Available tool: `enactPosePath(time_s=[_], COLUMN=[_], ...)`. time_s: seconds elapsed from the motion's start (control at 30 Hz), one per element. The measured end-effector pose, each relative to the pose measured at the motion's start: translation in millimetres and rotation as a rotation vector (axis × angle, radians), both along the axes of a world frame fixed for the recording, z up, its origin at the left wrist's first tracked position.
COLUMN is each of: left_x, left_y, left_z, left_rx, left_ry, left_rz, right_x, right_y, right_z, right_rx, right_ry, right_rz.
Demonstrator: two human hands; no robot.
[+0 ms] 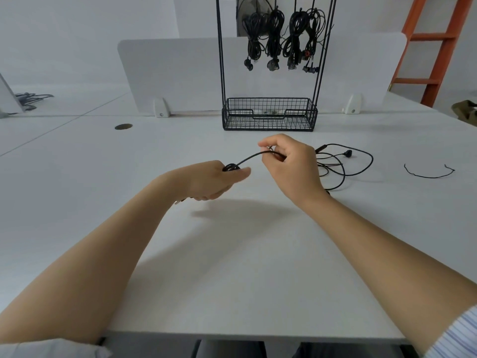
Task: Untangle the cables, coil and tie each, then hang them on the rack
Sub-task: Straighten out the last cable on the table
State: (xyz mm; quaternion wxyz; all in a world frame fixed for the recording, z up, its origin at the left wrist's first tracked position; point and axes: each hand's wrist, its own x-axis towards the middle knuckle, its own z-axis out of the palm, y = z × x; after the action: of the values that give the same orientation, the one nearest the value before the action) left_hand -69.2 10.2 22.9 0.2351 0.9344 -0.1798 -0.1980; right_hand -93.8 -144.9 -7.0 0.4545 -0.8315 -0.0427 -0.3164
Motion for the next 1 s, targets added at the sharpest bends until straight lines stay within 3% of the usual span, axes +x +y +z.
enactPosePath(time_s=[0.13, 0.33, 0.47, 0.6, 0.67, 0.77, 0.87, 1.0], left_x=[2.0, 9.3, 15.1, 18.0, 19.7, 17.8, 19.6, 22.0], left_y=[2.3, 5.1, 10.4, 15.2, 16.5, 15.4, 11.8, 4.4], left_z=[-3.4, -3.7, -7.7, -6.0, -5.7, -3.2, -1.1, -6.5], left_rx=[-0.276, -0.564, -0.605, -0.812, -0.935, -1.127, -1.310, -1.414], left_ry=[0.081, 0.000, 0.166, 0.407, 0.478, 0.460, 0.361, 0.291], left_rz=[-0.121, -0.108, -0.132, -0.181, -0.205, -0.178, 0.027, 0.321], right_x=[1.9, 4.3, 3.5, 4.4, 3.8, -0.1, -3.5, -3.6], right_y=[-1.7, -4.4, -4.0, -5.6, -3.8, 0.6, 3.6, 9.9], right_z=[-0.9, 0.6, 4.4, 7.2, 5.1, 2.3, 1.4, -1.0], right_rx=[0.007, 0.026, 0.090, 0.166, 0.077, -0.251, -0.521, -0.624], right_ry=[0.012, 0.001, 0.024, 0.014, 0.035, 0.096, 0.102, -0.114], right_rz=[0.004, -0.009, 0.017, 0.017, 0.020, 0.025, 0.028, -0.082])
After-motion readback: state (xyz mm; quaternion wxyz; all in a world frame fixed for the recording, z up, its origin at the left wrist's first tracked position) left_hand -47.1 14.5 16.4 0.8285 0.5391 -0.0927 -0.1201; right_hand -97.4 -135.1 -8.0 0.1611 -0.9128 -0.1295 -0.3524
